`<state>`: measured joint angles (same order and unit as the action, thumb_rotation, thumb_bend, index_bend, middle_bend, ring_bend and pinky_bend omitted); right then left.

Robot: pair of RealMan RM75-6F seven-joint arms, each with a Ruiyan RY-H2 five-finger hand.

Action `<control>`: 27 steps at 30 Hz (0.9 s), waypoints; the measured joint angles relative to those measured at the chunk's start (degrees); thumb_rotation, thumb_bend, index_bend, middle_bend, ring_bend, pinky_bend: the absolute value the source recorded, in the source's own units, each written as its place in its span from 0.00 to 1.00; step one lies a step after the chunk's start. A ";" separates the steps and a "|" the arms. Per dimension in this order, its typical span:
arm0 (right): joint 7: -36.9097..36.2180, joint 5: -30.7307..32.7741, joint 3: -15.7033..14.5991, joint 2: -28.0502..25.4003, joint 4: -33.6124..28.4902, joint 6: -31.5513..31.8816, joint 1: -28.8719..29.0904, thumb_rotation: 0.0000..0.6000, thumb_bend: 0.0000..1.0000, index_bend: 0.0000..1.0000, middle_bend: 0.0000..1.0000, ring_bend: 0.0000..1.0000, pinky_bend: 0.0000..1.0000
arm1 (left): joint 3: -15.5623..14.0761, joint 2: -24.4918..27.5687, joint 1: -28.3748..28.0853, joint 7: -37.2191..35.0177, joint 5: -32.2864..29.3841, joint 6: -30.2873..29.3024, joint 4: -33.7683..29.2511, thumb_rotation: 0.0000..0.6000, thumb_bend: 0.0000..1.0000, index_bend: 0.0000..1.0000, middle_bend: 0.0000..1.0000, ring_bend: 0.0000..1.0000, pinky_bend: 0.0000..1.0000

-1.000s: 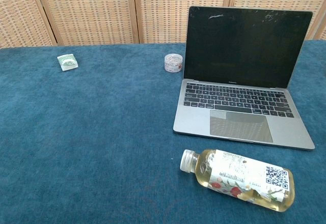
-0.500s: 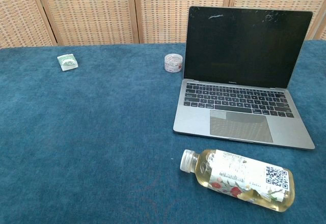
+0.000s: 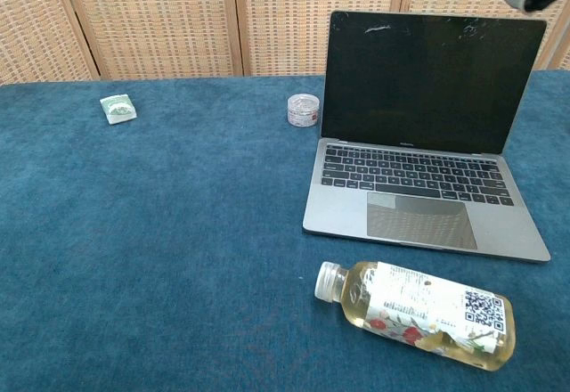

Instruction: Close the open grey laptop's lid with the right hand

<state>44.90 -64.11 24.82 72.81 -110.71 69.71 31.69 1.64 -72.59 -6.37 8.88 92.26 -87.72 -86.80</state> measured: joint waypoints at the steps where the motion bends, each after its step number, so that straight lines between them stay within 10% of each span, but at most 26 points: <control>1: 0.93 1.22 0.41 0.47 0.25 -0.48 1.13 1.00 0.88 0.06 0.00 0.00 0.00 | 0.06 -0.05 -0.05 -0.09 -0.17 0.11 0.16 1.00 0.00 0.00 0.00 0.00 0.00; 27: 9.49 35.22 6.95 9.15 13.57 -4.44 18.58 1.00 1.00 0.10 0.01 0.00 0.01 | 1.51 -1.64 -0.88 -1.73 -1.50 -0.47 3.80 1.00 0.00 0.00 0.00 0.00 0.00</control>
<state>54.39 -28.89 31.77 81.96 -97.14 65.27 50.27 3.15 -74.23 -7.26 7.15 90.76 -88.19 -83.00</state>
